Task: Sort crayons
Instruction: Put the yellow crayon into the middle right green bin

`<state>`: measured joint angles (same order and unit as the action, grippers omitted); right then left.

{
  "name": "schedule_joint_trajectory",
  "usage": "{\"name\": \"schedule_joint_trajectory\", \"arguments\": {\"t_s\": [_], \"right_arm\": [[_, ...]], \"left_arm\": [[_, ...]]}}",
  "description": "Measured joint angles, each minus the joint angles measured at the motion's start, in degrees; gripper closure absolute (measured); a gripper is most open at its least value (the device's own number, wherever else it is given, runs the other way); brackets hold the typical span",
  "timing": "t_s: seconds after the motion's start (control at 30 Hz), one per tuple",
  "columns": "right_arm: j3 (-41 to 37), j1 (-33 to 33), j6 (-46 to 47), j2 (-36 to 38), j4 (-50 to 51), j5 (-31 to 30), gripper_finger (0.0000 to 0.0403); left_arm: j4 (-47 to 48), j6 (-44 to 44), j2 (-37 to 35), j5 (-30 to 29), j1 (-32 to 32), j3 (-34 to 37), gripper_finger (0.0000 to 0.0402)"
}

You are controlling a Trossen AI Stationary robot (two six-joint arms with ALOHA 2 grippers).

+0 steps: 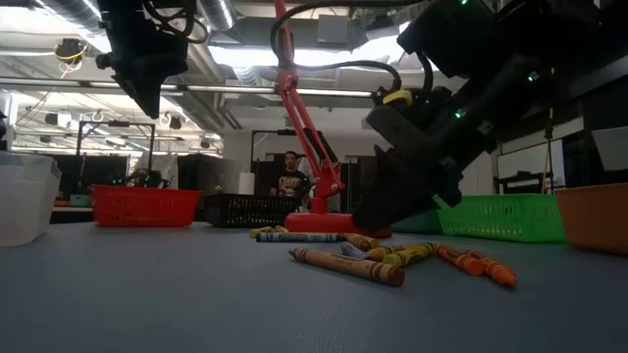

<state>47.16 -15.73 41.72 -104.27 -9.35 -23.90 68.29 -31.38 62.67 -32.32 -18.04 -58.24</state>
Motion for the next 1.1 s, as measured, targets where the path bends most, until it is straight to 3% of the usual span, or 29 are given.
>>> {"name": "schedule_joint_trajectory", "arguments": {"t_s": [1.1], "right_arm": [[0.1,-0.1,0.0,-1.7,-0.5,1.7,0.0262]], "left_arm": [[0.0,0.0,0.0,0.0,0.0,0.0,0.0342]]}}
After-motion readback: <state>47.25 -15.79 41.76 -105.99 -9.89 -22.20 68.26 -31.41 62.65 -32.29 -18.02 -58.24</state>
